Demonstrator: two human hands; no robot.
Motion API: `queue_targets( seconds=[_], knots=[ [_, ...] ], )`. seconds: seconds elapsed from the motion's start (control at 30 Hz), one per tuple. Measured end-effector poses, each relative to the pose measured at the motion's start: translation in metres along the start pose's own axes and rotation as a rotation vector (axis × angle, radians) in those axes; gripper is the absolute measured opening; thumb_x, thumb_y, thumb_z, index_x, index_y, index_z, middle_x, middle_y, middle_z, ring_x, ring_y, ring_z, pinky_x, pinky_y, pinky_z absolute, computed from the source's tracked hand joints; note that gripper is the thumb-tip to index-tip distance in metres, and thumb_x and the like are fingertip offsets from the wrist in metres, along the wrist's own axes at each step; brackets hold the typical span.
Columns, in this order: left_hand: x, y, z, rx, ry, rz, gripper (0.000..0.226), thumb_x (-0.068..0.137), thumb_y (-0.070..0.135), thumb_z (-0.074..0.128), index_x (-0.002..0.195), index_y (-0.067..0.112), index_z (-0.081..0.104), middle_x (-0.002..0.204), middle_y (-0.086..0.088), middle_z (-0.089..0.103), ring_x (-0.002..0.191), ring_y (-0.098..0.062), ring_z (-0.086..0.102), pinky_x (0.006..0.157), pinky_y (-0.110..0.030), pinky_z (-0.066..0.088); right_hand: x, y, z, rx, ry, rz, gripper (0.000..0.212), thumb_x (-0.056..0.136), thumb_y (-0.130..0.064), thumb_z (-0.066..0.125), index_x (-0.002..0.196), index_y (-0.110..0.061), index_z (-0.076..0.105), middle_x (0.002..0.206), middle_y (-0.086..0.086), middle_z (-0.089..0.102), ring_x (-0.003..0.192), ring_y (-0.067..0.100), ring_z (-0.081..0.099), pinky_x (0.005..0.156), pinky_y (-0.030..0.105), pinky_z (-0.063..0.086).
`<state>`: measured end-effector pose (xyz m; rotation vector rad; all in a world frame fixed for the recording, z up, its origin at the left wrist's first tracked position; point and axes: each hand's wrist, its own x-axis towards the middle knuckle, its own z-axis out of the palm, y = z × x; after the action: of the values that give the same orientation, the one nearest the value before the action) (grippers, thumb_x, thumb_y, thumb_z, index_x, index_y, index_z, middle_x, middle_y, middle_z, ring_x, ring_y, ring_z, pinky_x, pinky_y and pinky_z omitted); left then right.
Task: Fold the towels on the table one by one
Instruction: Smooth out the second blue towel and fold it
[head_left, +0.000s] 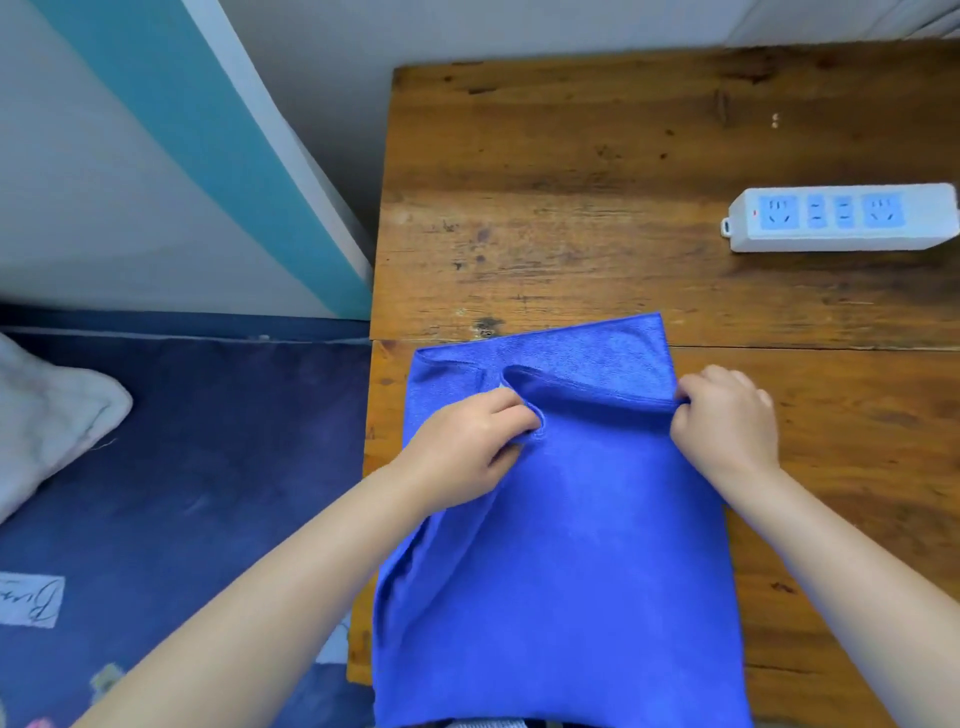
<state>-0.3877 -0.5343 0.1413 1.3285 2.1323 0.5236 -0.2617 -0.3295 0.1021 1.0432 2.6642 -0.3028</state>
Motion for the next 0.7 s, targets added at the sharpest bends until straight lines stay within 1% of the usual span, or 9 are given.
queue_targets(
  seconds=[0.07, 0.17, 0.27, 0.33, 0.4, 0.47, 0.57, 0.63, 0.7],
  knots=[
    [0.012, 0.000, 0.005, -0.033, 0.113, -0.064, 0.024, 0.085, 0.000, 0.047, 0.105, -0.003, 0.060, 0.101, -0.017, 0.059, 0.092, -0.031, 0.057, 0.069, -0.036, 0.043, -0.006, 0.007, -0.001, 0.029, 0.036, 0.032, 0.019, 0.070, 0.009, 0.049, 0.081, 0.005, 0.064, 0.088, 0.024, 0.060, 0.091, 0.040, 0.051, 0.071, 0.040, 0.034],
    [0.025, -0.010, 0.015, -0.020, 0.203, -0.303, 0.025, 0.090, 0.003, 0.044, 0.112, -0.001, 0.055, 0.112, -0.015, 0.053, 0.098, -0.031, 0.054, 0.069, -0.037, 0.040, -0.015, 0.018, 0.000, 0.018, 0.038, 0.074, 0.020, 0.069, 0.010, 0.049, 0.078, 0.004, 0.065, 0.084, 0.023, 0.060, 0.088, 0.039, 0.051, 0.069, 0.037, 0.030],
    [0.033, -0.026, 0.019, 0.080, 0.097, -0.506, 0.023, 0.094, 0.010, 0.038, 0.114, 0.005, 0.049, 0.133, -0.010, 0.041, 0.099, -0.032, 0.054, 0.065, -0.033, 0.037, -0.022, 0.021, 0.005, -0.025, 0.000, 0.066, 0.022, 0.072, 0.007, 0.048, 0.083, 0.001, 0.065, 0.088, 0.020, 0.060, 0.092, 0.036, 0.050, 0.070, 0.036, 0.030],
    [0.036, -0.031, 0.018, 0.146, -0.009, -0.520, 0.023, 0.094, 0.012, 0.036, 0.113, 0.007, 0.047, 0.138, -0.010, 0.035, 0.099, -0.033, 0.055, 0.065, -0.032, 0.037, -0.025, 0.021, 0.007, -0.031, -0.002, 0.069, 0.022, 0.074, 0.006, 0.047, 0.085, 0.001, 0.065, 0.090, 0.019, 0.060, 0.094, 0.035, 0.050, 0.071, 0.035, 0.030],
    [0.038, -0.034, 0.015, 0.209, -0.065, -0.487, 0.021, 0.093, 0.013, 0.035, 0.109, 0.007, 0.047, 0.127, -0.013, 0.043, 0.094, -0.033, 0.056, 0.063, -0.031, 0.036, -0.025, 0.020, 0.007, -0.020, 0.015, 0.073, 0.022, 0.075, 0.005, 0.047, 0.086, 0.002, 0.065, 0.091, 0.020, 0.060, 0.094, 0.036, 0.050, 0.071, 0.036, 0.032],
    [0.039, -0.034, 0.011, 0.249, -0.085, -0.435, 0.020, 0.094, 0.015, 0.034, 0.107, 0.008, 0.047, 0.111, -0.015, 0.050, 0.092, -0.033, 0.055, 0.065, -0.032, 0.037, -0.024, 0.021, 0.007, 0.009, 0.035, 0.074, 0.021, 0.075, 0.007, 0.046, 0.086, 0.003, 0.064, 0.091, 0.022, 0.060, 0.093, 0.038, 0.050, 0.071, 0.038, 0.035],
    [0.031, -0.033, 0.003, 0.234, -0.045, -0.337, 0.019, 0.095, 0.019, 0.036, 0.104, 0.010, 0.049, 0.098, -0.014, 0.054, 0.090, -0.034, 0.055, 0.067, -0.033, 0.039, -0.021, 0.026, 0.003, 0.107, 0.051, 0.077, 0.024, 0.075, 0.009, 0.044, 0.089, 0.007, 0.064, 0.093, 0.025, 0.060, 0.093, 0.039, 0.050, 0.074, 0.041, 0.040],
    [0.022, -0.033, -0.005, 0.217, -0.008, -0.291, 0.012, 0.094, 0.021, 0.038, 0.091, 0.014, 0.047, 0.085, -0.010, 0.053, 0.084, -0.033, 0.053, 0.062, -0.033, 0.035, -0.018, 0.029, -0.002, 0.181, 0.084, 0.080, 0.026, 0.078, 0.009, 0.044, 0.094, 0.007, 0.064, 0.096, 0.026, 0.061, 0.097, 0.040, 0.051, 0.078, 0.040, 0.041],
    [0.012, -0.037, -0.012, 0.236, -0.008, -0.301, 0.024, 0.093, 0.021, 0.042, 0.070, 0.017, 0.036, 0.066, -0.002, 0.046, 0.075, -0.031, 0.048, 0.057, -0.030, 0.030, -0.016, 0.028, -0.008, 0.212, 0.107, 0.063, 0.027, 0.080, 0.008, 0.045, 0.097, 0.007, 0.065, 0.098, 0.026, 0.062, 0.099, 0.040, 0.052, 0.081, 0.039, 0.041]
  ],
)
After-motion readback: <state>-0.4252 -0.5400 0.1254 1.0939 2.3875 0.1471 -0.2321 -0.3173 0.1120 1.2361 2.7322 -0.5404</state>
